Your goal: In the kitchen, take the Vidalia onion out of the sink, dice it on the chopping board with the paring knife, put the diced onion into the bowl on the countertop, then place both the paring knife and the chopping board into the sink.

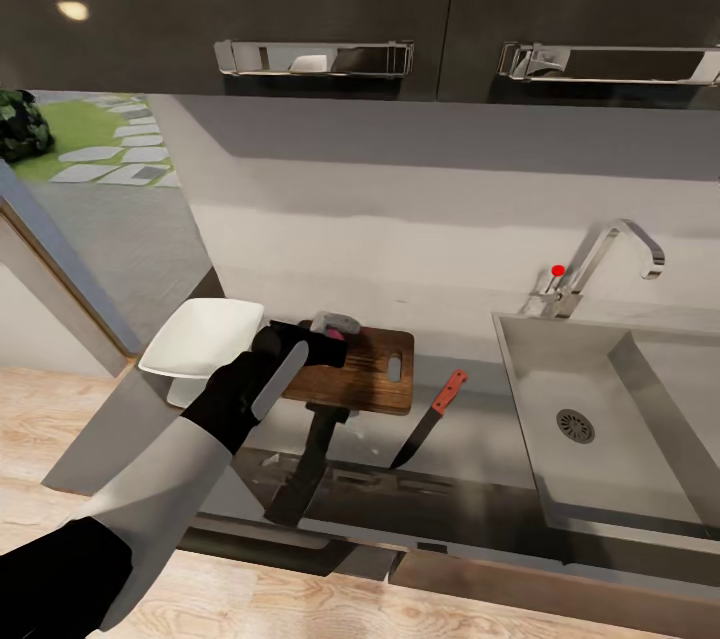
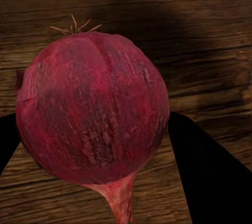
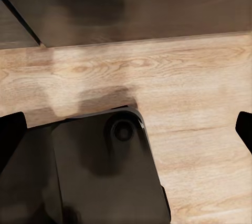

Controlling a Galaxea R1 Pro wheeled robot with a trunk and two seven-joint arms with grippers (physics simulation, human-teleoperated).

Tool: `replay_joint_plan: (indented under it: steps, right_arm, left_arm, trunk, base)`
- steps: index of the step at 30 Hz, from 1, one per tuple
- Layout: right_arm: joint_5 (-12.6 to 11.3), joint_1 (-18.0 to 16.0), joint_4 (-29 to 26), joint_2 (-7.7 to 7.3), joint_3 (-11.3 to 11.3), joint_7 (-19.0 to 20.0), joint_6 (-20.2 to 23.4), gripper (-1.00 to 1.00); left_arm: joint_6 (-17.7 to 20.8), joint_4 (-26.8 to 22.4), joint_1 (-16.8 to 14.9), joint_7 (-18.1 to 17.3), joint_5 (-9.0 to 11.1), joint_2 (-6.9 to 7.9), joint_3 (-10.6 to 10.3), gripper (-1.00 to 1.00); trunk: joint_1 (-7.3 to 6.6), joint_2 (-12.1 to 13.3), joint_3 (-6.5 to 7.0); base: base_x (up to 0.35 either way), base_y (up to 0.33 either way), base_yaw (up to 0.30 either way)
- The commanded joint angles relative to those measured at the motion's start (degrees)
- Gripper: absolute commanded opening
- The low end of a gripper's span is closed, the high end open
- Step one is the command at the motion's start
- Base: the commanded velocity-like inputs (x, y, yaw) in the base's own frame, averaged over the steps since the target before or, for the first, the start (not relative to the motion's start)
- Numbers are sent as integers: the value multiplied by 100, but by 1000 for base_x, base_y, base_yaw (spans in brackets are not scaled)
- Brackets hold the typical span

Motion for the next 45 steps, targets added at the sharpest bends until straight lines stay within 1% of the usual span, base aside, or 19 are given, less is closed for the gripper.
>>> replay_joint_plan:
  steps: [1,5,11,17,18,31,36,40,43,45]
  right_arm:
    - [58,2,-10,6,-17,-33,0,100]
    - [58,1,-10,6,-17,-33,-1,100]
    - [58,1,-11,6,-17,-33,0,100]
    - [58,2,-11,6,-17,-32,-2,100]
    - [58,2,-12,6,-17,-33,-2,100]
    - [58,2,-10,6,-18,-33,-1,100]
    - [59,2,-10,6,-17,-33,-1,100]
    - [58,1,-10,6,-17,-33,0,100]
    - [58,-2,-10,6,-17,-33,0,100]
    - [58,0,-10,6,-17,-33,0,100]
  left_arm:
    - [12,49,-4,51,89,2,-14,-100]
    - [11,53,-3,51,89,-1,-19,-100]
    - [11,48,-2,55,89,-68,-21,-100]
    - [11,26,-2,54,89,-69,-21,-100]
    - [11,15,-2,55,89,-72,-21,100]
    - [11,-7,-3,59,89,-77,-21,100]
    - [14,-91,-3,68,89,-77,-21,100]
    - [35,-348,-3,78,89,-77,-17,100]
    - [62,-732,-3,86,84,-72,-14,100]
    - [158,-1135,-4,91,82,-57,-13,100]
  trunk:
    - [5,-8,-11]
    - [5,-8,-11]
    - [5,-8,-11]
    - [5,-8,-11]
    - [5,-8,-11]
    - [5,-8,-11]
    - [5,-8,-11]
    - [5,-8,-11]
    - [5,-8,-11]
    - [5,-8,-11]
  base:
    - [0,0,0]
    - [0,0,0]
    - [0,0,0]
    - [0,0,0]
    - [0,0,0]
    - [0,0,0]
    - [0,0,0]
    - [0,0,0]
    - [0,0,0]
    - [0,0,0]
